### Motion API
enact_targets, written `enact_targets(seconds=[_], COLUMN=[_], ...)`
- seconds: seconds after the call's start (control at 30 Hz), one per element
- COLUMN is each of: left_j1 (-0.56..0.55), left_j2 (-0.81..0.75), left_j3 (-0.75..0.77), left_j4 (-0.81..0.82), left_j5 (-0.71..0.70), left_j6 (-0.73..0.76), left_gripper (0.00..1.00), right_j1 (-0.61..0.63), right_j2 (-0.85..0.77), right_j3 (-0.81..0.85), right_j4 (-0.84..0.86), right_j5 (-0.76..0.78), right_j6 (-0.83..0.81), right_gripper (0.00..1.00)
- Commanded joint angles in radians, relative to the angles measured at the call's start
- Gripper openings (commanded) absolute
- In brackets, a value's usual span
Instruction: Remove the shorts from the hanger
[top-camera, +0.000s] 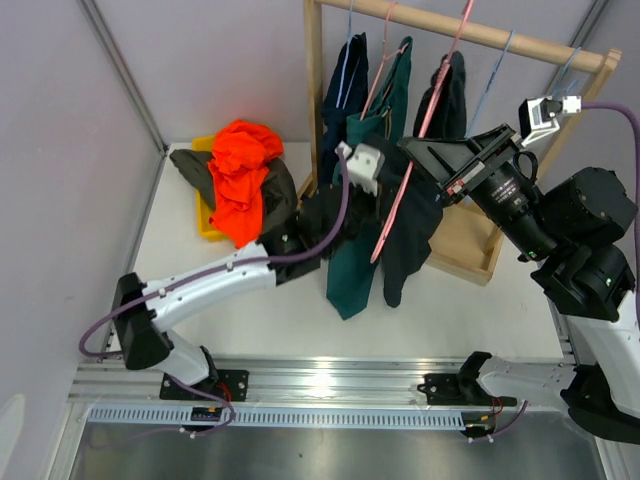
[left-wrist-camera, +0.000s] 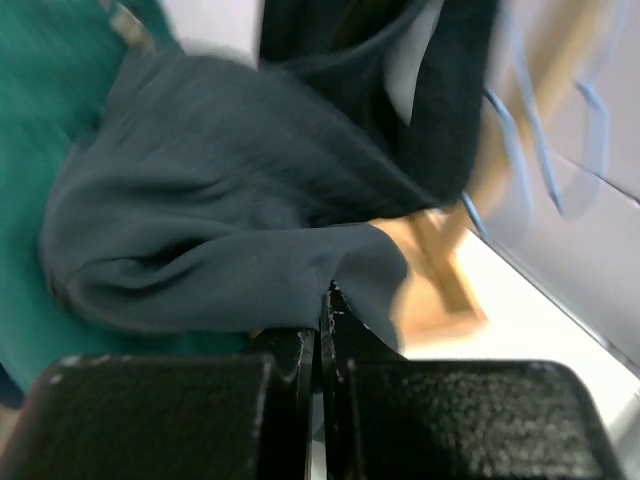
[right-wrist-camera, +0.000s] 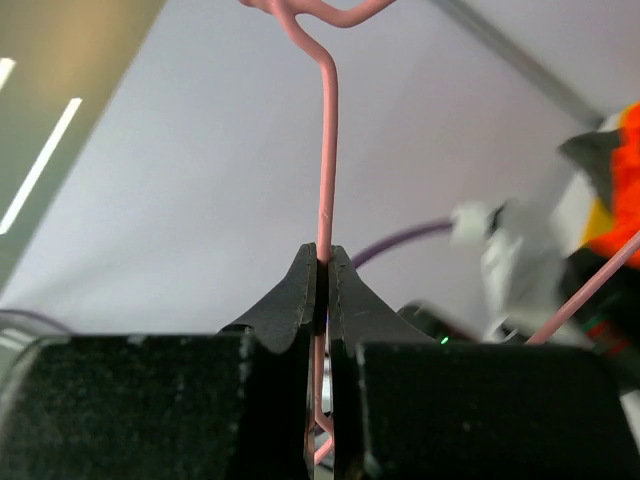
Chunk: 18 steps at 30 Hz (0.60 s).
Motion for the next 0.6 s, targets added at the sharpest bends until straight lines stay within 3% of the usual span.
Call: enact_targets(seconds=[0.0, 0.1, 0.23, 0.27, 0.4, 0.57], left_j1=[0.113, 0.146, 0.134, 0.128, 0.124, 0.123], left_j2=[0.075, 0.131, -0.011, -0.053, -0.142, -0.129], left_j3=[0.189, 0.28, 0.111, -0.059, -0.293, -0.325], left_j4=[-0.086, -0.161, -0.077, -0.032, 0.011, 0.085], left_j5=[0.115, 0.119, 0.143, 0.142, 0.106, 0.059], left_j6=[0.019, 0.017, -0.042, -0.07, -0.141, -0.101], left_gripper=[0.0, 0.0, 0.0, 0.0, 0.0, 0.0], right_j1=[0.034, 0.037, 0.008, -0.036, -0.094, -0.118], right_j2=[0.007, 0.03, 0.021, 0.017, 0.01, 0.041], right_j3=[0.019, 0.068, 0.093, 0.09, 0.013, -0.199], right_j4=[0.178, 0.138, 0.066, 0.066, 0.234, 0.574], right_j5=[-0.133, -0.137, -0.037, -0.04, -0.216, -0.383], right_j6=[0.113, 0.089, 0.018, 0.029, 0.226, 0.66], right_gripper=[0.0, 0.0, 0.0, 0.0, 0.0, 0.0])
